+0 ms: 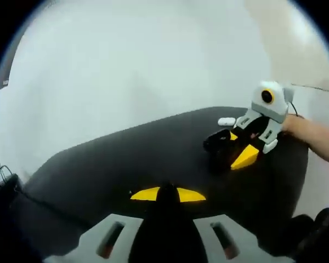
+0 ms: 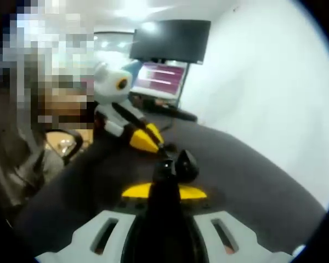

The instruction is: Pick up three earphones and place each one into its charging case using tactile feedback, ensure that each earphone is properly inserted and securely positioned inside the case.

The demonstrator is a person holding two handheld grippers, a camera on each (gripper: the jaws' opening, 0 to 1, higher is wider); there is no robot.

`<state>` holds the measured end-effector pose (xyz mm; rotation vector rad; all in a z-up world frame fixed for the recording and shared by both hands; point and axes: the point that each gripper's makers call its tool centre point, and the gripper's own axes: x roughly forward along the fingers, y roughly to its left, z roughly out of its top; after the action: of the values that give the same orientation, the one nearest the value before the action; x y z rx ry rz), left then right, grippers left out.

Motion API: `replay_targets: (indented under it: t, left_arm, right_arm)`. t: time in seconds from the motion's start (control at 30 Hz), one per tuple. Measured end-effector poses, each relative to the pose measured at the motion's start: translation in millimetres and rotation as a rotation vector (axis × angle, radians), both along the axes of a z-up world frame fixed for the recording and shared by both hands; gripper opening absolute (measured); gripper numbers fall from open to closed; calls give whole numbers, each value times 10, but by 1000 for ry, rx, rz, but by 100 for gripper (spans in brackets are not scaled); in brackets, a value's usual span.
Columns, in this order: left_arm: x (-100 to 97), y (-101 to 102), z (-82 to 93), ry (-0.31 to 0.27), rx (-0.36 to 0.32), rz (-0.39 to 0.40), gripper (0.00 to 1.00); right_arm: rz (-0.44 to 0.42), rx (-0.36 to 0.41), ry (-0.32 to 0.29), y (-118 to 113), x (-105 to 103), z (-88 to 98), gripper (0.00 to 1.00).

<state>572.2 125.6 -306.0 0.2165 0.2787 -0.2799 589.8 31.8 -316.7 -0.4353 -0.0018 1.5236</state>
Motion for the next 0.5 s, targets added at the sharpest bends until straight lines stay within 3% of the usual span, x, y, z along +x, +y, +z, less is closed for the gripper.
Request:
replay_targets:
  t: [0.07, 0.13, 0.27, 0.5]
  left_arm:
    - [-4, -3, -18, 18, -40, -14, 8]
    - [-27, -35, -73, 90, -141, -51, 8]
    - [24, 141, -63, 98, -140, -27, 8]
    - [-19, 289, -116, 173, -144, -42, 10]
  right_arm:
    - [0, 0, -1, 2, 1, 0, 18]
    - [-1, 0, -2, 4, 1, 1, 18]
    - [-1, 0, -1, 6, 0, 1, 18]
    - [-1, 0, -3, 7, 3, 1, 18]
